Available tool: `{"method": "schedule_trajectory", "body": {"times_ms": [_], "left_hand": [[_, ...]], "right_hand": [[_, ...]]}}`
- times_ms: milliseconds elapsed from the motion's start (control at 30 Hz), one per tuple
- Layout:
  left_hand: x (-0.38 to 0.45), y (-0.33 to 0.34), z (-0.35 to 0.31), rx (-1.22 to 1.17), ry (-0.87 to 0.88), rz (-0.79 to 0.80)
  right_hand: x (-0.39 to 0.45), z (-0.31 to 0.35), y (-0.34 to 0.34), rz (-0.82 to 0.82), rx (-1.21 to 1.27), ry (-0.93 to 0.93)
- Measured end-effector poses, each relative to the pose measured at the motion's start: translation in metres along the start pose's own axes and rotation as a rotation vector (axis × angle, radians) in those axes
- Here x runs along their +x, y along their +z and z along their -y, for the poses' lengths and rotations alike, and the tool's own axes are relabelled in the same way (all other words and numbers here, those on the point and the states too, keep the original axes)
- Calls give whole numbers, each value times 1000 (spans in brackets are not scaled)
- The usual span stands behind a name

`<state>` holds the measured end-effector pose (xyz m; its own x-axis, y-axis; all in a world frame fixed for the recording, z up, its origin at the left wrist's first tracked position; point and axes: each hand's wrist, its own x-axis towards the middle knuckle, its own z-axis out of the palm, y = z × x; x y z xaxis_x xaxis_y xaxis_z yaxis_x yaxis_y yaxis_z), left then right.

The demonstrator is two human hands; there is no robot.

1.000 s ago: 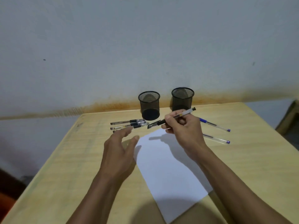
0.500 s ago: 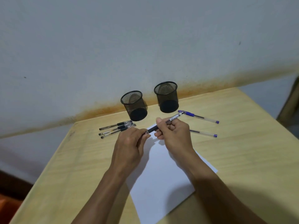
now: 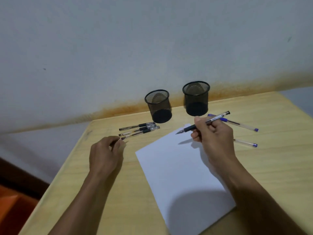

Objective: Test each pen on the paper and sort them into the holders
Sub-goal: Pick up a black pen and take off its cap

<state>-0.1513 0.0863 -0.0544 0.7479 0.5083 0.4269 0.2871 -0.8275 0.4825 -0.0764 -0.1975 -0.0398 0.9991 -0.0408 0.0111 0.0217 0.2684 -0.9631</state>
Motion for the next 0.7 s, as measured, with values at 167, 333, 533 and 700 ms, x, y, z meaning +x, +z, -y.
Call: {"method": "schedule_trajectory", "body": {"times_ms": [167, 333, 533, 700], "left_hand": [[13, 16, 13, 132, 153, 32], [11, 23, 24, 130, 94, 54], [-14, 14, 22, -7, 176, -68], [-38, 10, 10, -126, 334, 118]], "right_hand": [[-5, -2, 1, -16, -27, -37], [-2, -4, 5, -37, -35, -41], [-3, -6, 5, -3, -65, -83], [-9, -8, 8, 20, -62, -83]]}}
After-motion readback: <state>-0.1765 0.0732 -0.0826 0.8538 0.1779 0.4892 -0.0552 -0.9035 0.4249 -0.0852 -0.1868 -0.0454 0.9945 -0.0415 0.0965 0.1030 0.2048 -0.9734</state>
